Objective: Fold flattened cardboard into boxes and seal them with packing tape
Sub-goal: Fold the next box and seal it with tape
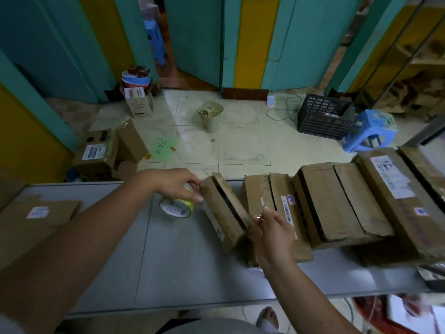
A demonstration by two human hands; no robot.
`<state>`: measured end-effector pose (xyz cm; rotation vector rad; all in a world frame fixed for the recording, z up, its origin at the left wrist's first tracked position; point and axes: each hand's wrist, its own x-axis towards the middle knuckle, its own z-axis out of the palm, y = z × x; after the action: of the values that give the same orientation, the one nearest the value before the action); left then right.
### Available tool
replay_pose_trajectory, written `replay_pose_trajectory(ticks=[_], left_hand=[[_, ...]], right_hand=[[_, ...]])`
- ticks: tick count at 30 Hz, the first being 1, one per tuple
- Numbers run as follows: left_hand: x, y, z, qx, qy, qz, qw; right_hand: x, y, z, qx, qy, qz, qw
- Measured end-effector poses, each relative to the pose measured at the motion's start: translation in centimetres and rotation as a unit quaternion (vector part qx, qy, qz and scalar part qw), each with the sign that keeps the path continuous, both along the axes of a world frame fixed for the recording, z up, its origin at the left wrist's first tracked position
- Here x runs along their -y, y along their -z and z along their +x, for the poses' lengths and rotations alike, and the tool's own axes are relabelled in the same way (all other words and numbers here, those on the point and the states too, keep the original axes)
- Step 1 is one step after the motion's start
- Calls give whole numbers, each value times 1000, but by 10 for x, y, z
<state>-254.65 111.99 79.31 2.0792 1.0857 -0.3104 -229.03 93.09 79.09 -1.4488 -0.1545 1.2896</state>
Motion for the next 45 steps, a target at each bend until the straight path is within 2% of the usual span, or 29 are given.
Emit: replay_pose_trajectory(ticks=[5, 8, 13, 18, 23, 29, 31, 33, 38, 41, 45], left_hand=[[42, 1, -36, 15, -81, 9, 997], [74, 6, -45, 53, -136, 15, 989], [141, 14, -39, 99, -272, -30, 957], [179, 24, -31, 80, -352, 9, 933], [189, 21, -32, 64, -356, 28, 932], [188, 11, -33, 32, -318, 21, 947], [186, 8, -30, 8, -312, 48, 949], [185, 3, -28, 23, -317, 73, 945], [177, -6, -27, 84, -272, -2, 959], [165, -2, -24, 51, -248, -77, 964], [142, 6, -23, 14, -230, -121, 966]], right_hand=[[-22, -3, -1, 92, -86, 34, 991], [-43, -2, 2, 131, -152, 41, 979], [-68, 1, 5, 196, -250, 68, 946], [-58, 8, 6, 224, -291, 88, 926], [-28, 17, 15, 219, -298, 94, 924], [-9, 27, 21, 225, -298, 95, 923], [-6, 26, 21, 222, -294, 99, 924], [-1, 27, 21, 216, -278, 107, 930], [9, 33, 24, 203, -256, 113, 938], [14, 34, 23, 193, -247, 103, 944], [21, 34, 20, 179, -233, 80, 952]])
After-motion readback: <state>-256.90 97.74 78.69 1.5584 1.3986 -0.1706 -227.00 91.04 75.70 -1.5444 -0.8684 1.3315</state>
